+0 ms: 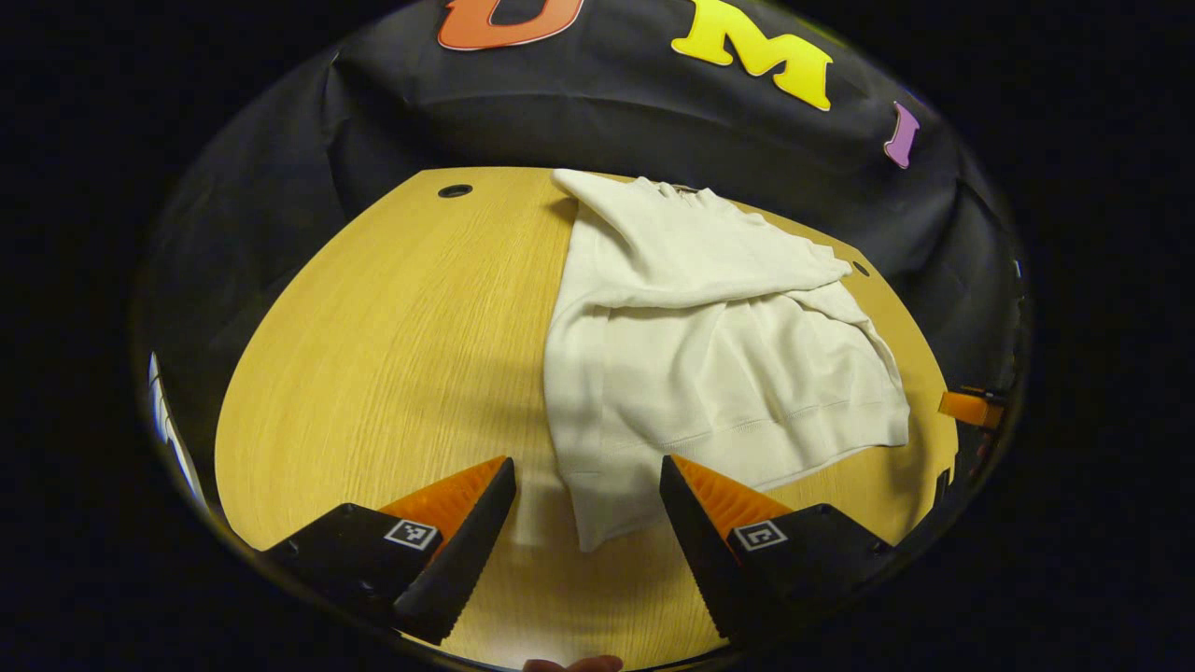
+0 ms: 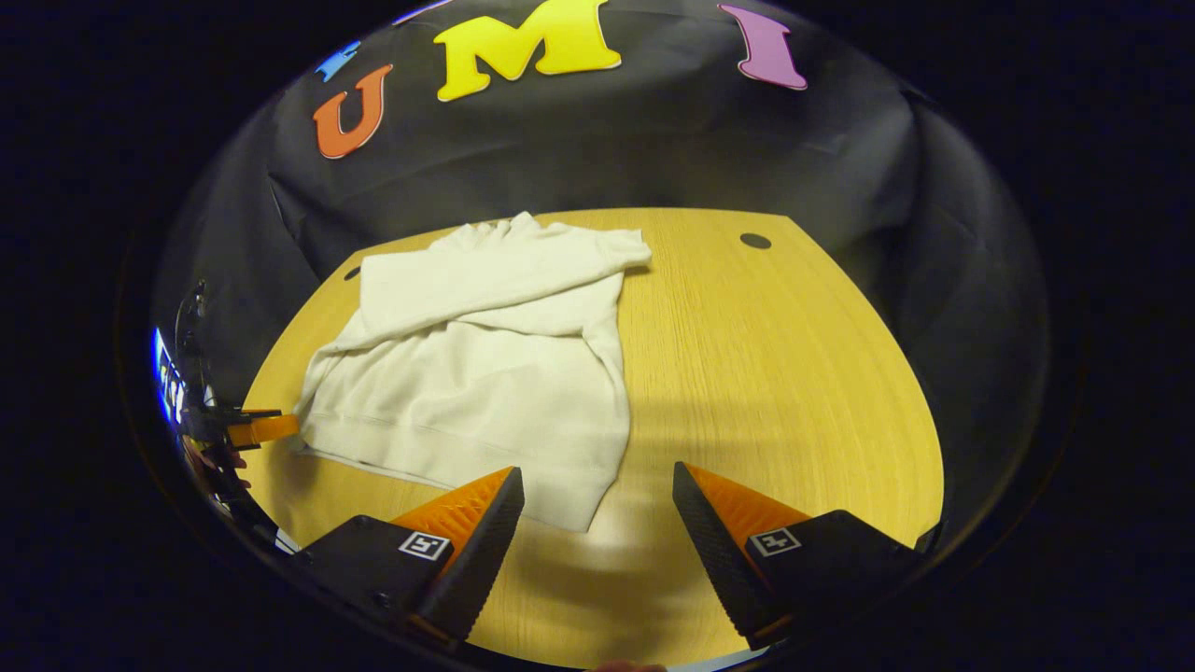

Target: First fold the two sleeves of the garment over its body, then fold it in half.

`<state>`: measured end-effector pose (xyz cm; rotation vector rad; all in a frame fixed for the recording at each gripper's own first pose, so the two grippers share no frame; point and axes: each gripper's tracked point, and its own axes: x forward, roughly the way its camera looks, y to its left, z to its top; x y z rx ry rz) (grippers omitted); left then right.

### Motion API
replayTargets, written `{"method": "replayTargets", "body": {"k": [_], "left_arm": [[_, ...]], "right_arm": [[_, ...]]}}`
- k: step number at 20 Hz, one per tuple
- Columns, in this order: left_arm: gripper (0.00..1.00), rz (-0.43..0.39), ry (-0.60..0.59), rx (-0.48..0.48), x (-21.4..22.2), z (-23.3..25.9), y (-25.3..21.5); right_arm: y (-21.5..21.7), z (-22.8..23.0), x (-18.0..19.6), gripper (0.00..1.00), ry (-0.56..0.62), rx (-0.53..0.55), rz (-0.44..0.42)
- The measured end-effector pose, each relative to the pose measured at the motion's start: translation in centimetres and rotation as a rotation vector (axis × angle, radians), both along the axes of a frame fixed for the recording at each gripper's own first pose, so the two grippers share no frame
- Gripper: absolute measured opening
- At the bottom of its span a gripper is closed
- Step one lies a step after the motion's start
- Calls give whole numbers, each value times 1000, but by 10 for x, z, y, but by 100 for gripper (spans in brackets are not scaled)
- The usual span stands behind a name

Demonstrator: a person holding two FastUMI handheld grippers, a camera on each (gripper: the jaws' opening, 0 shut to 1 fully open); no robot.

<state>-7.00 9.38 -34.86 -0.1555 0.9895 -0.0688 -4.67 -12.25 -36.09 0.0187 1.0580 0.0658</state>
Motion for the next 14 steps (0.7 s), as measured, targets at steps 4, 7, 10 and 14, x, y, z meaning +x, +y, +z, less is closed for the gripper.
{"method": "replayTargets", "body": {"k": [4, 7, 10, 14], "left_arm": [[99, -2, 53, -24, -2, -11, -7], [98, -5, 50, -15, 0, -11, -8], [96, -17, 76, -17, -2, -11, -16], [79, 21, 94, 56, 0, -16, -4]], "right_arm": [[6, -31, -5, 99, 90, 2, -36], [16, -47, 0, 99, 115, -15, -30], [21, -48, 1, 100, 111, -36, -28], [33, -51, 5, 89, 85, -30, -9]]}}
